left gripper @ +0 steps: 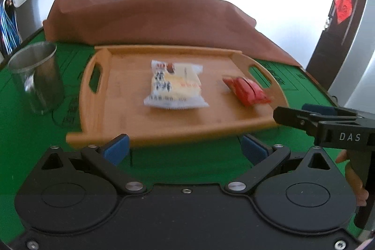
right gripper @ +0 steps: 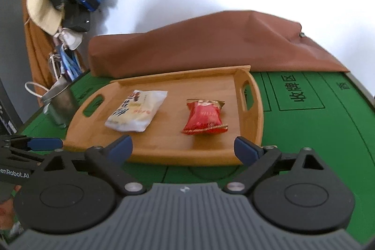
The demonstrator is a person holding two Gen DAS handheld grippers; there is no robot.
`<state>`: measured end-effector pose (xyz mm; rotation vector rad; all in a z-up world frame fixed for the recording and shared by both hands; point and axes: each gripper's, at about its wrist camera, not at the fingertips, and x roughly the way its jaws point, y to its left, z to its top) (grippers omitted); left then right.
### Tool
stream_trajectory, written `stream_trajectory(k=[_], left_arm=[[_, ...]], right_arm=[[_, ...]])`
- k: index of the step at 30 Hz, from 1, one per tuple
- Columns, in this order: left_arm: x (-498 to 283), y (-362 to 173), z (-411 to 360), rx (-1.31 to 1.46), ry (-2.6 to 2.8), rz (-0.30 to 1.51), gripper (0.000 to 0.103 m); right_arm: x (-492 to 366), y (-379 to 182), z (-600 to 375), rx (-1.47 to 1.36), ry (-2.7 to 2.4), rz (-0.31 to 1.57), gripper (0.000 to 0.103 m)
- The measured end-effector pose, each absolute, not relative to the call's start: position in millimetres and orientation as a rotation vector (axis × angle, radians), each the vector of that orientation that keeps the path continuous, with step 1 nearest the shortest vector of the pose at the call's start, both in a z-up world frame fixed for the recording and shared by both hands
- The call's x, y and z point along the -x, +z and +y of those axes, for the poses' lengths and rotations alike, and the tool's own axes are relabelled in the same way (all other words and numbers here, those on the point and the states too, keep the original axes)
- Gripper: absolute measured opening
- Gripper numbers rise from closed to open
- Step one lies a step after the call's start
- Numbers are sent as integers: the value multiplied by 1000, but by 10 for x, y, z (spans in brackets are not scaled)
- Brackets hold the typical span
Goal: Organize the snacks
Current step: 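Move both tools back over the remaining snack pile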
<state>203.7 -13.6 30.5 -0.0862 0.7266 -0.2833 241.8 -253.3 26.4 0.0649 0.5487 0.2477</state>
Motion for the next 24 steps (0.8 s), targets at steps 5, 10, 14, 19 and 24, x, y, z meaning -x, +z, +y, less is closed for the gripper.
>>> stream_trajectory(k=[5,10,14,19,24], left_arm=[[-1722,280,-90,62,-291,710,102],[-1423,269,-1,37,-287,676,102],[-1236,226,68,16,-272,665,103],[-1058,119,146,-16,-239,675,103],[-868,39,249,-28,-223,679,103]], right_arm=[[-2052,290,-2465,-4,251,476,102],[-1730,261,-2432,27,279,449,103],[-1512,185,-2405,64,284,434,103],[-1292,88,-2374,103,279,434,103],[-1112,7,-2395,117,266,439,103]])
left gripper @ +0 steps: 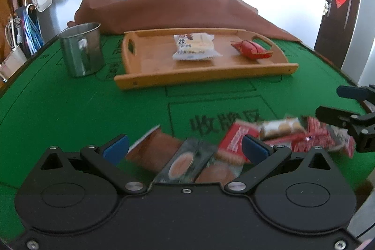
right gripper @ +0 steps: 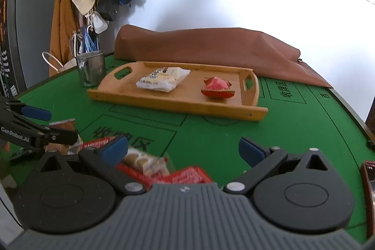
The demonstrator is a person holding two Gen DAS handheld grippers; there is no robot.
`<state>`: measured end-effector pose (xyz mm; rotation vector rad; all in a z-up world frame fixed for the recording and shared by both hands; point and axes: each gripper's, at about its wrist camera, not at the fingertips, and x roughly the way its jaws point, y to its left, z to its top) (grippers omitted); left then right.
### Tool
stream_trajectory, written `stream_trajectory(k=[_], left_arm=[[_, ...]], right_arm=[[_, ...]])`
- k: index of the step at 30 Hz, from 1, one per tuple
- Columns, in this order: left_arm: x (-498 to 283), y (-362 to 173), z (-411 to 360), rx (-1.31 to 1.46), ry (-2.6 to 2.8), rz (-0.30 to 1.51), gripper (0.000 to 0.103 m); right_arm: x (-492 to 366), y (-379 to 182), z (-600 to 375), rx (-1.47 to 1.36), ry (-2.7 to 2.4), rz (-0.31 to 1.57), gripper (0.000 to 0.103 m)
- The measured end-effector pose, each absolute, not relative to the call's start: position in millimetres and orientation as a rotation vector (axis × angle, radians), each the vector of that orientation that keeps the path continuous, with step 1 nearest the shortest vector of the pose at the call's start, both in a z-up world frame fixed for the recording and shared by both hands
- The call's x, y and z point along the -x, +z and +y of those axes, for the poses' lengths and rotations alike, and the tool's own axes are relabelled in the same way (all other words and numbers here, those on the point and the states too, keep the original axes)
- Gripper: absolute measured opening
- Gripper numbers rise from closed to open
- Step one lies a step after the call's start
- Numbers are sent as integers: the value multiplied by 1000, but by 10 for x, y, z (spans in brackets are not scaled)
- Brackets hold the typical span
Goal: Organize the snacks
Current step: 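Move both tools back over the remaining snack pile, then grasp the black coffee stick with the left gripper while the right grasps the pink packet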
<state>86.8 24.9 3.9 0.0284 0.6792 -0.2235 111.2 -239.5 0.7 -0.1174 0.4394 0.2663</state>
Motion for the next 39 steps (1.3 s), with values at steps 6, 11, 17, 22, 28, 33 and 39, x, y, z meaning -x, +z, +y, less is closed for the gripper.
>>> stream_trajectory(k=[6,11,17,22,28,33,39], left_arm=[[-730,-30,399,7,-222,709,103],[-638,-28,485,41,-259,721,94],[-610,-66,534,77,-313,762,85],[-587,-60,582,97,-318,770,81],[-498,20,583,51,-307,749,72],[-457,60,656,52,-297,742,69],[-435,66,710,47,-260,745,55]], right_arm=[[-1001,-99,-2373,147,254,477,103],[-959,-166,-2363,159,240,503,103],[-904,-228,-2361,169,232,524,103],[-831,-216,-2406,165,230,535,101],[-735,-202,-2437,189,215,537,88],[-700,-218,-2440,218,185,537,70],[-687,-205,-2398,252,166,529,59]])
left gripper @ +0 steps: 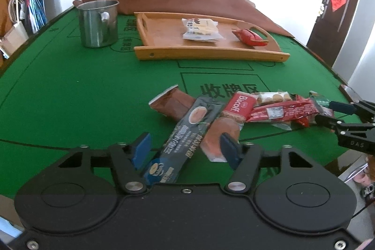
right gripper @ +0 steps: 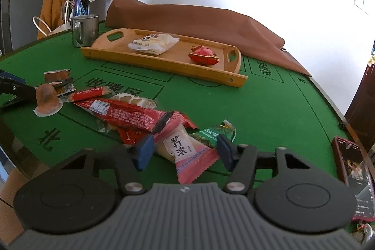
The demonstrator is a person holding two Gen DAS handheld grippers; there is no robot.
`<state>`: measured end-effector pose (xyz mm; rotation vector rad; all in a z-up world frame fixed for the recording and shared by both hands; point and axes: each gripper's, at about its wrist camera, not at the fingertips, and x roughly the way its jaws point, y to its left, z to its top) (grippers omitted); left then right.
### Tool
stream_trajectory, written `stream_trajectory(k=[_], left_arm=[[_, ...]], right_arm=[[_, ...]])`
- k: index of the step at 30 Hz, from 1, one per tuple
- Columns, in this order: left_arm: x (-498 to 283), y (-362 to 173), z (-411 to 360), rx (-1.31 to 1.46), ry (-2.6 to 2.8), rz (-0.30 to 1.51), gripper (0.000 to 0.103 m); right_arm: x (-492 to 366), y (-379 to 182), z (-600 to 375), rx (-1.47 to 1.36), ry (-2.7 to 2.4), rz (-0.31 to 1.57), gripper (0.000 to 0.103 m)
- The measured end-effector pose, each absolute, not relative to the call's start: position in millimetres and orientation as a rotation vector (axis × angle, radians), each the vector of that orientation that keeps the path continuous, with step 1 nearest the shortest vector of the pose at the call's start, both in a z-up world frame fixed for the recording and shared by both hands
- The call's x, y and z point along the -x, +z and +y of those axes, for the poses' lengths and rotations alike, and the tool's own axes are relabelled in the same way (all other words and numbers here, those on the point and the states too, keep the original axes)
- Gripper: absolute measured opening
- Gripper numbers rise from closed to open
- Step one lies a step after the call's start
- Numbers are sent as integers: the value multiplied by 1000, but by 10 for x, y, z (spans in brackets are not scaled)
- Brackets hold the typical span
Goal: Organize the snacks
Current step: 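Grasp the black coffee stick with the left gripper while the right grasps the pink packet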
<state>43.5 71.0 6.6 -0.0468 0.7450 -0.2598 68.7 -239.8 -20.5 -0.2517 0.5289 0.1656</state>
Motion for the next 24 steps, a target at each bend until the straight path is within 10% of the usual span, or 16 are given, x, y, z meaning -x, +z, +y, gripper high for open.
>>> stream_trajectory(k=[24], left_arm=[[-632,-65,655,25,-212,770,48]], right_arm=[[-694,-192,-2499,187,208,629,50]])
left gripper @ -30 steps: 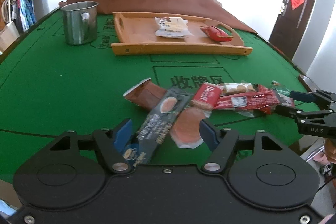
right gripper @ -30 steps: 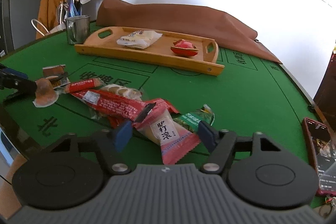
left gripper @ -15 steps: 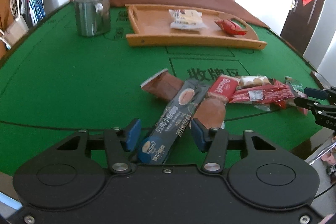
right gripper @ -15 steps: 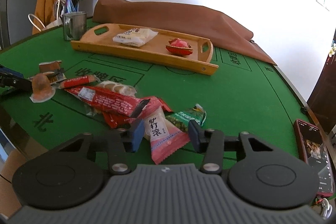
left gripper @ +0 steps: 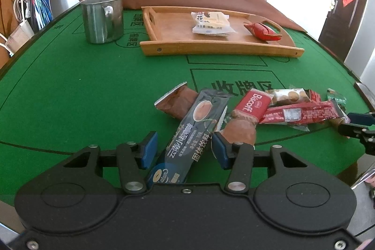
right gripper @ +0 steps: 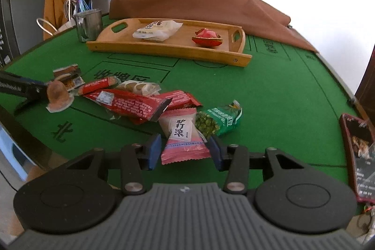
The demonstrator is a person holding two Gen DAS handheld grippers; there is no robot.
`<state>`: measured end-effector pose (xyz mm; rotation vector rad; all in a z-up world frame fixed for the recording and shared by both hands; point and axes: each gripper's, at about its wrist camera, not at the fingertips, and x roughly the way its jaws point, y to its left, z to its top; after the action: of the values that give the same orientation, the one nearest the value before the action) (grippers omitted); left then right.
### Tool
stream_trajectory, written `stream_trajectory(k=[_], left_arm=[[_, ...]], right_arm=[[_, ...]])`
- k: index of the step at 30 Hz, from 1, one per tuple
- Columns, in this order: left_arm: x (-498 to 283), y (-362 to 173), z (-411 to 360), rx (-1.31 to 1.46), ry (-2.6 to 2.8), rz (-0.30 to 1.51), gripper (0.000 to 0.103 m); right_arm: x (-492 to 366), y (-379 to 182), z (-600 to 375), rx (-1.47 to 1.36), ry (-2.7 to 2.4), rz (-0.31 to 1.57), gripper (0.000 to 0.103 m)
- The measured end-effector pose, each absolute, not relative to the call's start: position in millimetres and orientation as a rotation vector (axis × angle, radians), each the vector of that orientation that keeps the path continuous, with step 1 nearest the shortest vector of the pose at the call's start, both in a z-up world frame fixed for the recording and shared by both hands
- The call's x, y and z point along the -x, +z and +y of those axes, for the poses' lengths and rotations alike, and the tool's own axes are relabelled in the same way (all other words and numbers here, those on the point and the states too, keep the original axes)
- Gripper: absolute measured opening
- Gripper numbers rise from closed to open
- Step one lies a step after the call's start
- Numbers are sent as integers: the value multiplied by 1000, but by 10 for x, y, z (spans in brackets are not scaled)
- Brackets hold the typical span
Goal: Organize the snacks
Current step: 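Grasp the black coffee stick with the left gripper while the right grasps the pink packet, then lower both held snacks onto the tray and open both grippers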
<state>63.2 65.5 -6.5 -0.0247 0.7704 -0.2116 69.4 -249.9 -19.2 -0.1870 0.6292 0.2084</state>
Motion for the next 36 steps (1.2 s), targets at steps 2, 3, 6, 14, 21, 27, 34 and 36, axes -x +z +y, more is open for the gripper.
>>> stream_trajectory(k=[2,3,6,14,21,27,34,36], left_arm=[[-642,-67,655,24,-211,768,48],[-646,-69,652,23,-211,766,48],[-651,-74,646,18,-207,762,48],[-605,-22,615,19,-215,742,36],[-609,8,617,16,-199,728,34],[-605,49,667,35,-180,720,33],[-659,111,705,65,-175,717,31],[-685,146,704,68,-173,707,30]], right_arm=[[-717,-217,-2462,205,202,617,50],[-731,-226,-2454,202,207,614,50],[-776,-235,-2459,184,227,609,51],[-833,-253,-2393,237,271,556,67],[-932,-297,-2225,324,305,548,66],[-916,-274,-2199,300,280,552,41],[-834,-74,-2314,198,204,511,36],[-825,6,-2364,152,189,492,35]])
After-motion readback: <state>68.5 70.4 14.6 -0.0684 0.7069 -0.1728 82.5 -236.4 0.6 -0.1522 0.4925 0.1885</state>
